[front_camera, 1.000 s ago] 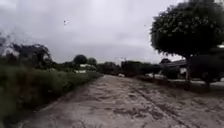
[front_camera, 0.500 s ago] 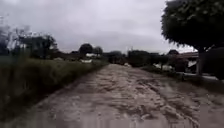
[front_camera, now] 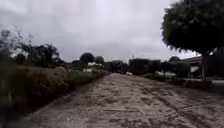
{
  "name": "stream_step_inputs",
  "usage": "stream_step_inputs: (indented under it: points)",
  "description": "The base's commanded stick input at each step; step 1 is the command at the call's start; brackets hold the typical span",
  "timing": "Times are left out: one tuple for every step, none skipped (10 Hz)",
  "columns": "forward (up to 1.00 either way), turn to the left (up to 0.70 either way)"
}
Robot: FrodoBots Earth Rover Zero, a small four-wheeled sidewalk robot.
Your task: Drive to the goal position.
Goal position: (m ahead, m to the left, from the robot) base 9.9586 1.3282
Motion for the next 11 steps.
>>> stream_step_inputs:
  points:
    - [0.50,0.00]
    - [0.50,0.00]
    - [0.50,0.00]
    - [0.50,0.00]
    - [0.50,0.00]
    - [0.50,0.19]
    - [0.50,0.49]
    - [0.50,0.40]
    - [0.50,0.07]
    - [0.50,0.00]
    - [0.50,0.00]
